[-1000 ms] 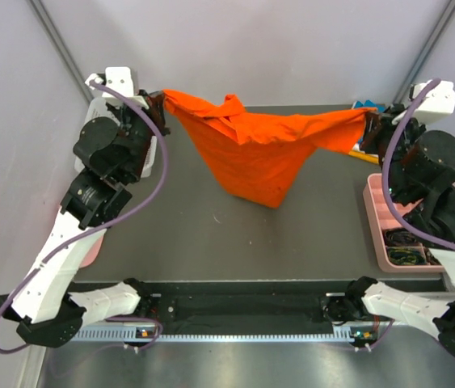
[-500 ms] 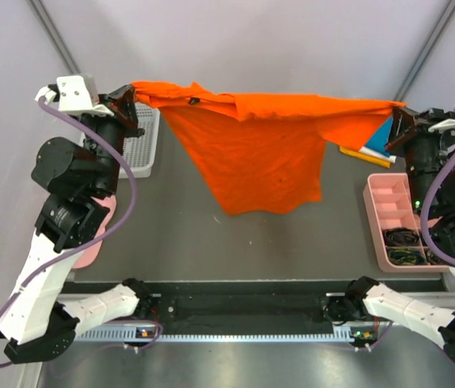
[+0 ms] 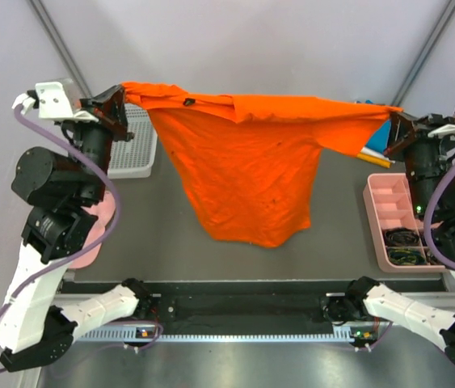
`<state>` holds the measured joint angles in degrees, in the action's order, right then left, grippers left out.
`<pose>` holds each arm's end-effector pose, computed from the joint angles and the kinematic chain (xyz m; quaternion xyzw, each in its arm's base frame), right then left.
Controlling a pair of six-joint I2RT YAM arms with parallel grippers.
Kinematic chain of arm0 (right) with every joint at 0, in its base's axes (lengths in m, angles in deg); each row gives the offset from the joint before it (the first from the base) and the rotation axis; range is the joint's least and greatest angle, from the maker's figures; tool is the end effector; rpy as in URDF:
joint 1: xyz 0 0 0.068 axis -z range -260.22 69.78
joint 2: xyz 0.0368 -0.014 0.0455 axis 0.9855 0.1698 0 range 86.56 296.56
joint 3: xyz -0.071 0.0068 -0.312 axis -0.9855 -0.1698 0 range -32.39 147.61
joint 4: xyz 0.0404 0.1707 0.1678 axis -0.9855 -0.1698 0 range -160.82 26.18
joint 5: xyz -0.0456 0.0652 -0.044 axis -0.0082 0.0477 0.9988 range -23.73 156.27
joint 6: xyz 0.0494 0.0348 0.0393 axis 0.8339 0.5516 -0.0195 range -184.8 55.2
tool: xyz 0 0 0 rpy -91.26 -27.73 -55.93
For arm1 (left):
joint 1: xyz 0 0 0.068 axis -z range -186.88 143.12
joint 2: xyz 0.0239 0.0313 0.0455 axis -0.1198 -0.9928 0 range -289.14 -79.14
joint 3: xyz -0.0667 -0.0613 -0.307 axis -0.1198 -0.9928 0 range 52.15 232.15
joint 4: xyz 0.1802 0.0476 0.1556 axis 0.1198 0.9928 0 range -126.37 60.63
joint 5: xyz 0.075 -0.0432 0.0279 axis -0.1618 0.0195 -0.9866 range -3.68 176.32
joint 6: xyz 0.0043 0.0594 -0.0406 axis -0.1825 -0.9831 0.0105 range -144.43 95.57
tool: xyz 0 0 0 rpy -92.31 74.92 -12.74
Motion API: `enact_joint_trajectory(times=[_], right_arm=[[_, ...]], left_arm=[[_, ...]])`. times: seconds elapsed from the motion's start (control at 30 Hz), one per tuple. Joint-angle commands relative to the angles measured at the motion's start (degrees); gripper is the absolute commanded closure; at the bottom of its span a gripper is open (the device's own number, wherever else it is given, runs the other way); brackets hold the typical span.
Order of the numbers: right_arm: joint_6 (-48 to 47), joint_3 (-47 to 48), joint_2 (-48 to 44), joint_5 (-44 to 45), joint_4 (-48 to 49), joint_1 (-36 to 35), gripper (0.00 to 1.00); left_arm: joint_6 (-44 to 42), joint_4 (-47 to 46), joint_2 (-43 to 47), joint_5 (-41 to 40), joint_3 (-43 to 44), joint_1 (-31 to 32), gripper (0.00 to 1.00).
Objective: Fold and stack the t-shirts
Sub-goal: Flatten out the tshirt
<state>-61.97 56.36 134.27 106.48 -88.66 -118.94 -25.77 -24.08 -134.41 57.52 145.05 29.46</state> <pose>0.0669 0.0043 0.5710 0.0879 0.6211 0.0734 0.7753 0.0956 -0.0346 0.6093 -0.0316 0.5581 -0.1193 0.8206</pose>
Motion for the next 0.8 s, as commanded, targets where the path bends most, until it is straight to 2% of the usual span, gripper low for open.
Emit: enact_joint_trajectory(times=[0.0,0.27,0.4,0.5,0.63,0.73,0.77], right_arm=[[2.87,-1.12,-3.84,-0.47,-3.80,0.66,1.00],[7.45,-4.46,-8.33,-8.91,-10.22,0.58,1.00],[9.12,-5.60,-8.68,-9.71,-11.81,0.58,1.00],[10.09,-8.41,-7.98,-5.07,-10.50,0.58,1.00],[10.62,-11.83,-3.86,1.88,-6.47,0.58,1.00],[10.09,-14.82,0.35,7.33,-0.94,0.58,1.00],[10.35,-15.27,1.42,8.65,-0.04,0.75,1.00]], left_arm=[[1.08,0.01,5.42,-0.57,2.90,-0.39,1.00],[2.84,3.52,10.70,0.15,5.18,-0.39,1.00],[3.45,4.23,11.50,0.23,3.87,-0.39,1.00],[2.14,1.95,9.83,-2.22,0.72,-0.39,1.00],[-2.24,-5.76,4.48,-4.34,-3.68,-0.39,1.00],[-6.81,-14.62,-2.46,-6.18,-7.20,-0.56,1.00],[-7.53,-15.97,-7.18,-6.36,-7.73,-1.00,1.00]])
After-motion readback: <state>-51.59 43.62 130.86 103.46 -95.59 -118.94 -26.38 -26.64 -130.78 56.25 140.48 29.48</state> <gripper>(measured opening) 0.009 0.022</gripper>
